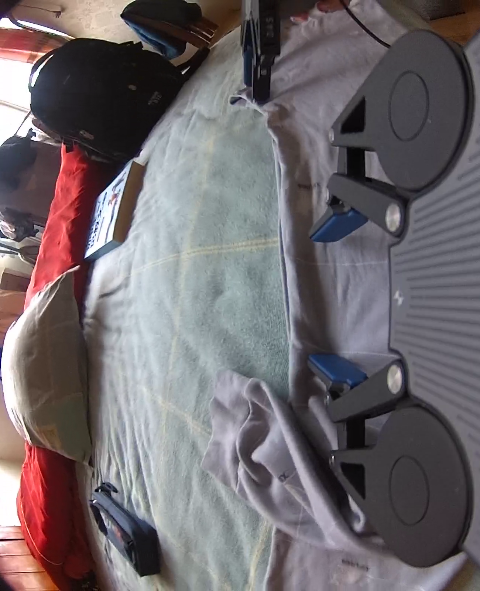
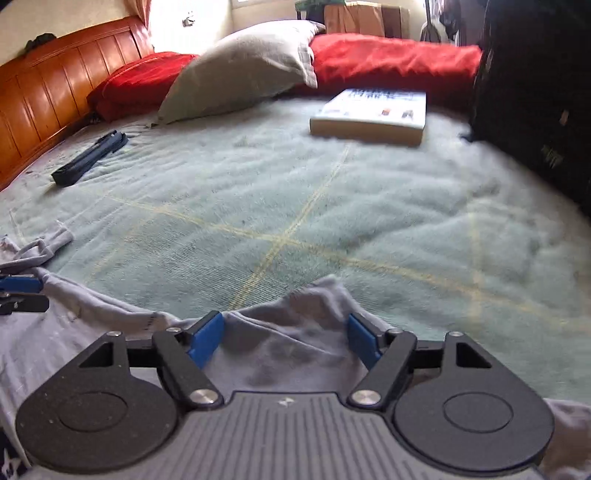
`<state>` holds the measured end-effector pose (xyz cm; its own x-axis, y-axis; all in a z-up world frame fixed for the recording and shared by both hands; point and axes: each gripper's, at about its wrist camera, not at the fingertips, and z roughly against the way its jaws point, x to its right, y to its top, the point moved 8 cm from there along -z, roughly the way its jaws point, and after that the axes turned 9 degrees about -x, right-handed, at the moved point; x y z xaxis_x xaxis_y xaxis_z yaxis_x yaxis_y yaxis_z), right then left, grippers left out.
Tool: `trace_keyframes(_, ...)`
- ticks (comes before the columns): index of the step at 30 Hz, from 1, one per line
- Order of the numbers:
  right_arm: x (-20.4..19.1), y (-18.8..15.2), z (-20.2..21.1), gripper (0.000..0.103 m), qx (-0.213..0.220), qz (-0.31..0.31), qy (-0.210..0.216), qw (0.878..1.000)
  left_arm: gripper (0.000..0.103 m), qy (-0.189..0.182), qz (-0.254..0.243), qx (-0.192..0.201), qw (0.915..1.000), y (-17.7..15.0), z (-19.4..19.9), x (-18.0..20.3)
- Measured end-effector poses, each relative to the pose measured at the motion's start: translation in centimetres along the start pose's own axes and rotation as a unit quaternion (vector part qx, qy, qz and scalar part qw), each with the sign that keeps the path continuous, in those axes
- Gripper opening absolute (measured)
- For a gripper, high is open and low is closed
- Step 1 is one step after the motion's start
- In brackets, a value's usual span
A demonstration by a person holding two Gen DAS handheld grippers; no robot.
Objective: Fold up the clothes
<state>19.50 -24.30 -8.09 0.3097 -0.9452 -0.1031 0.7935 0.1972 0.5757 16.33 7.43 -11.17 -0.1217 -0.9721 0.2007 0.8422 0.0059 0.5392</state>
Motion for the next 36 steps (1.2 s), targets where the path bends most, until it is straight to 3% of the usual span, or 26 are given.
trace_keyframes(2,-0.2,-0.9,2.5,0.091,0.011,0.013,-0.004,1.0,0.069,-0.006,-0.026,0.004,0.9996,-0.7,1.2,1.0)
trace_keyframes(8,-0.5,-8.5,6.1,0.102,-0.005,0.028,-0.036,0.999,0.073,-0.029,-0.129,0.011,0.9912,-4.7,2.4,5.6)
trace_keyframes(11,-0.1,-12.2,4.8,0.103,-0.039,0.002,-0.053,0.998,0.073,-0.034,-0.116,0.006,0.9926,-6.2,2.2,5.3)
trace_keyframes(14,-0.2,-13.7,5.3,0.103,-0.013,-0.012,-0.069,0.997,0.074,-0.039,-0.101,0.001,0.9941,-7.2,2.4,4.9)
trace_keyframes(17,-0.8,-13.4,6.1,0.103,-0.011,-0.024,-0.076,0.997,0.074,-0.04,-0.092,0.0,0.995,-7.0,3.8,4.3)
trace_keyframes(21,-3.5,-11.1,6.7,0.103,0.011,-0.017,-0.044,0.999,0.078,-0.059,-0.075,0.017,0.9953,-5.6,4.7,4.0)
trace_keyframes(24,-5.8,-9.7,5.9,0.103,0.012,-0.004,-0.019,1.0,0.078,-0.07,-0.036,-0.013,0.9968,-5.8,2.8,3.1)
trace_keyframes(29,-7.4,-9.9,3.8,0.103,-0.008,0.028,-0.042,0.999,0.077,-0.097,-0.003,-0.013,0.9952,-5.9,2.5,2.1)
trace_keyframes(32,-7.5,-10.7,2.6,0.103,-0.016,0.036,-0.041,0.998,0.077,-0.077,-0.006,-0.023,0.9967,-4.6,3.0,2.2)
trace_keyframes(36,-7.2,-11.0,2.8,0.103,0.0,0.03,-0.021,0.999,0.077,-0.045,-0.047,-0.01,0.9978,-1.4,4.0,2.8)
